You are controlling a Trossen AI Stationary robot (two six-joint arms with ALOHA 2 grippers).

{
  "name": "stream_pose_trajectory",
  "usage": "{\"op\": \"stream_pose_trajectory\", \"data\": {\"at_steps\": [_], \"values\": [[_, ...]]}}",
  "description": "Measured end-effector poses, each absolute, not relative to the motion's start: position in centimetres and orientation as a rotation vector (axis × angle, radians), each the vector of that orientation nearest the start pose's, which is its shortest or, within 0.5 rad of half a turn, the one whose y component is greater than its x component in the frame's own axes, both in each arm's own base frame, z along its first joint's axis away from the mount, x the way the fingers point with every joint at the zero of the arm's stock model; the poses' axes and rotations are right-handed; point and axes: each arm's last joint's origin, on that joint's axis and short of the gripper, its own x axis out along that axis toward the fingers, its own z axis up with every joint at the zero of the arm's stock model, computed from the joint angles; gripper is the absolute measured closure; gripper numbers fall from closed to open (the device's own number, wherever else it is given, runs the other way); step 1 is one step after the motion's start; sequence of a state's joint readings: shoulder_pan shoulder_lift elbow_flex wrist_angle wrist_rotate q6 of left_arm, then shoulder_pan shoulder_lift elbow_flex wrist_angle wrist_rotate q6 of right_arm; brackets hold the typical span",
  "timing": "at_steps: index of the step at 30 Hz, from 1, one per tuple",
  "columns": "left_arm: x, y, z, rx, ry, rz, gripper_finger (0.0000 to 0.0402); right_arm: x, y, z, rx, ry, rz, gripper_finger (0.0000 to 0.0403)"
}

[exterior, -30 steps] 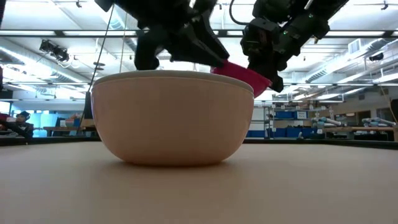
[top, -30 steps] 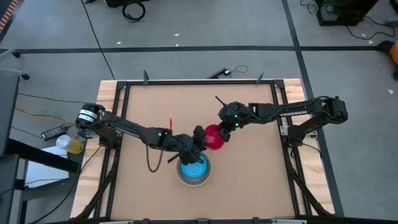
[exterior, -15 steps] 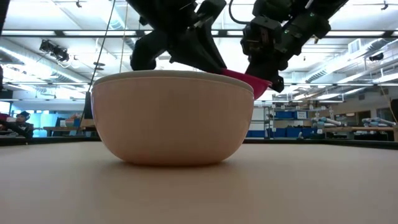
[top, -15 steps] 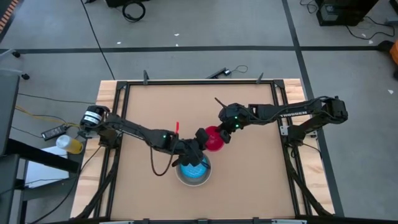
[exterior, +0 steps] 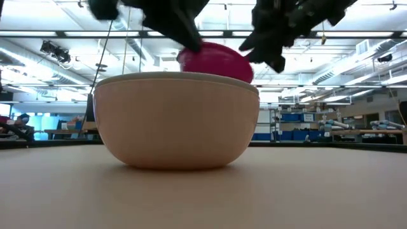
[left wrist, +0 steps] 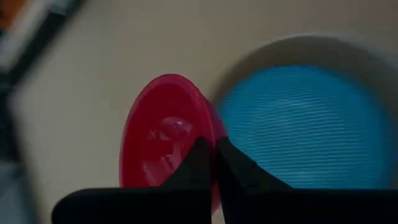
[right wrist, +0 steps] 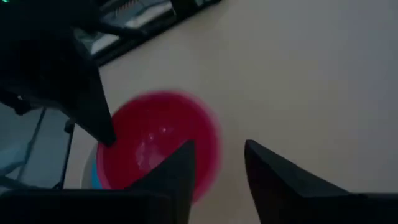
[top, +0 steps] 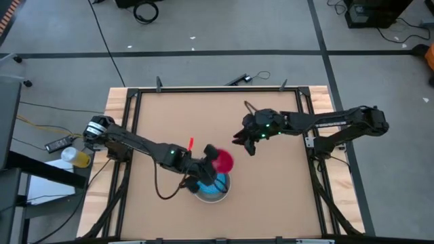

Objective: Nest bowls inside each other
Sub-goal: Stack the red bowl on the blue pattern bowl

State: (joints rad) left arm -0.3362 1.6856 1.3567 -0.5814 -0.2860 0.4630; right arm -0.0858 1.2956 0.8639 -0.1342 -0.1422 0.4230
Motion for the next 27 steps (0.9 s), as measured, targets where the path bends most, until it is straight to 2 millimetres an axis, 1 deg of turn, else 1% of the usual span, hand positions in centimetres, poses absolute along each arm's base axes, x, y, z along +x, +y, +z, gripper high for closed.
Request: {"op": "stream_pose_trajectory", "data": {"at_steps": [3,6,9,11,13,16,22,25,27], "values": [[32.9,-12.8,26.9,0.608,0.883,-0.308,0.0396,26.7,-1.6,27.0,0.434,0.526,-0.098,0.0234],[32.0,-15.0,26.3,0.568,0.876,-0.342,0.0397,25.7,-1.1,27.8,0.397,0.509,-0.141,0.0222],[31.3,-16.6,26.1,0.543,0.871,-0.354,0.0397,25.1,-0.9,28.2,0.372,0.509,-0.187,0.0216],[31.1,-17.2,26.1,0.519,0.866,-0.344,0.0397,24.9,-0.8,28.2,0.365,0.514,-0.205,0.0216],[31.2,-17.5,25.9,0.478,0.864,-0.326,0.0391,24.9,-0.7,28.2,0.363,0.516,-0.203,0.0216],[31.8,-17.2,25.3,0.38,0.891,-0.265,0.0369,25.0,-0.5,28.0,0.362,0.524,-0.199,0.0215],[32.6,-16.8,23.0,0.307,1.0,-0.222,0.0297,25.0,-0.6,27.4,0.357,0.57,-0.217,0.0215],[32.7,-16.5,23.0,0.292,1.013,-0.233,0.0262,24.8,-0.7,27.3,0.348,0.585,-0.258,0.0215],[32.6,-16.1,23.6,0.285,0.996,-0.229,0.0241,24.6,-0.7,27.3,0.342,0.591,-0.285,0.0215]]}}
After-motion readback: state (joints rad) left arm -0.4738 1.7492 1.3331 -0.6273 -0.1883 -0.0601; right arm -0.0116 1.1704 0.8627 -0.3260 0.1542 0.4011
